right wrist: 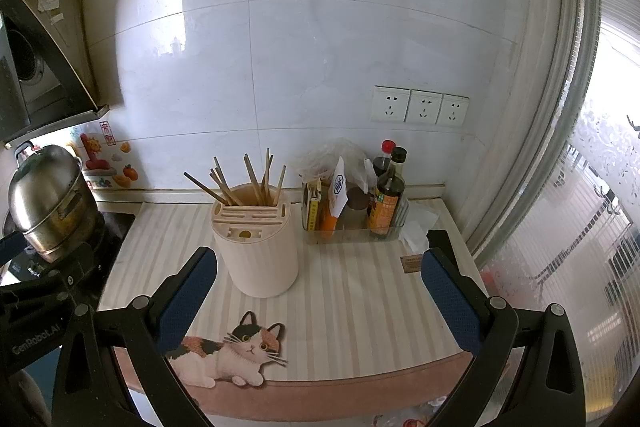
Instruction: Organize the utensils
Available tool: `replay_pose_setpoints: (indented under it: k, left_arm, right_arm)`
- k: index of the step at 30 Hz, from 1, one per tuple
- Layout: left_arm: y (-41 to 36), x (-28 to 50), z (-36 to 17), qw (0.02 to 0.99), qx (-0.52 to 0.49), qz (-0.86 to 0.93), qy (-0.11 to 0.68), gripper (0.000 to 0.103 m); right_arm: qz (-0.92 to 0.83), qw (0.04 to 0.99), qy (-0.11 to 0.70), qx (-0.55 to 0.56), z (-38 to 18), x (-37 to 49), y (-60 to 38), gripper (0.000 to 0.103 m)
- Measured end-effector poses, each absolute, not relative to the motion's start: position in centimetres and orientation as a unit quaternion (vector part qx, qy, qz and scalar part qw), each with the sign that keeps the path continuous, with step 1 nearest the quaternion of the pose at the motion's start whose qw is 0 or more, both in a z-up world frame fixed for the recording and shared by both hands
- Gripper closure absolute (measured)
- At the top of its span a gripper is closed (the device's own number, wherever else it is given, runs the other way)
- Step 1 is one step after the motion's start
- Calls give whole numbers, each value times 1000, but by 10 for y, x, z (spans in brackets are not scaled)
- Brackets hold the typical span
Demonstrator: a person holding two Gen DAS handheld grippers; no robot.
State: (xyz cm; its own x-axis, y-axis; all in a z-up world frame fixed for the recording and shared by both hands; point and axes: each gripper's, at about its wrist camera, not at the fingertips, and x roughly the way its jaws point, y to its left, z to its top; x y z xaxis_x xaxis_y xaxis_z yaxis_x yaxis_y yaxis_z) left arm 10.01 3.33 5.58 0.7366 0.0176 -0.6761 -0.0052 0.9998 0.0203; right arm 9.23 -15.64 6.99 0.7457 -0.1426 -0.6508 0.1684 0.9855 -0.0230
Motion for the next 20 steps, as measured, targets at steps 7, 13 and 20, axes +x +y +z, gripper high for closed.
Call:
replay_pose_setpoints:
  k: [7,13,20]
  left_arm:
    - [34,101,56,932,9,6,362,0]
    - [33,100,56,932,9,5,363,0]
    - [30,106,57,933,5,4,359,0]
  right_arm:
    - [-84,934,347,18,70,92,-155,0]
    - [-84,934,347,18,71,93,-155,0]
    - [-83,934,347,18,71,93,-155,0]
